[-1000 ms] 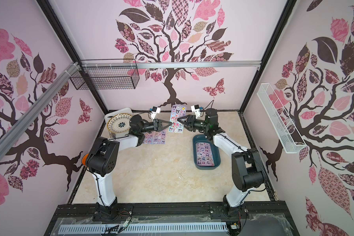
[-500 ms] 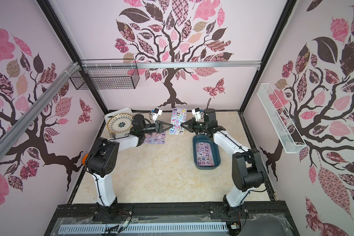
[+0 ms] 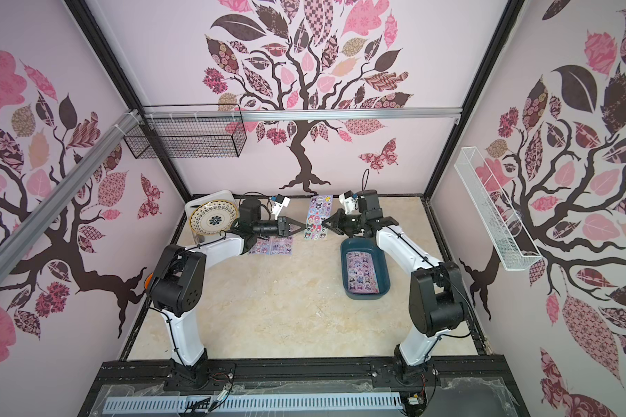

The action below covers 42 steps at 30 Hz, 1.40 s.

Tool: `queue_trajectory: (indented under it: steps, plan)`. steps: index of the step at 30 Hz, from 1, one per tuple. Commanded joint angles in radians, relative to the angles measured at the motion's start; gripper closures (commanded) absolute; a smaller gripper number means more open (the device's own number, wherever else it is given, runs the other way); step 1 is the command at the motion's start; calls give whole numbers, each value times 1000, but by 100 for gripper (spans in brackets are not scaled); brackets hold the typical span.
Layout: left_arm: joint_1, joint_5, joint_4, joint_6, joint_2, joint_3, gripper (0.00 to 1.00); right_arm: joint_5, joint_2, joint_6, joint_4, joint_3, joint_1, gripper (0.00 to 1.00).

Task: Take the stickers out of the storage box
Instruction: Pick up the sticker from the storage box, then place the sticker at the center of the board.

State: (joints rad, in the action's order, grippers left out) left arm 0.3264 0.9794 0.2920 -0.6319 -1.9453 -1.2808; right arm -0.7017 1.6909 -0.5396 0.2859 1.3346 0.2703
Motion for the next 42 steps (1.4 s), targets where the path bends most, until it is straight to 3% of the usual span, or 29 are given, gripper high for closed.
queue_trajectory:
  steps: [1, 10, 20, 31, 42]
  plan:
    - [-32, -56, -160, 110, 21, -14, 81, 45, 55, 57, 85, 53, 14, 100]
    - [-79, -100, -178, 134, 61, 23, 80, 68, 224, 87, 154, 177, 82, 100]
    - [-110, -117, -182, 147, 91, 46, 80, 64, 367, 40, 58, 245, 136, 100]
    - [-111, -106, -185, 153, 103, 45, 80, 131, 529, 99, 135, 316, 113, 98]
    - [-115, -104, -205, 171, 105, 43, 80, 218, 539, 129, 191, 290, 66, 98]
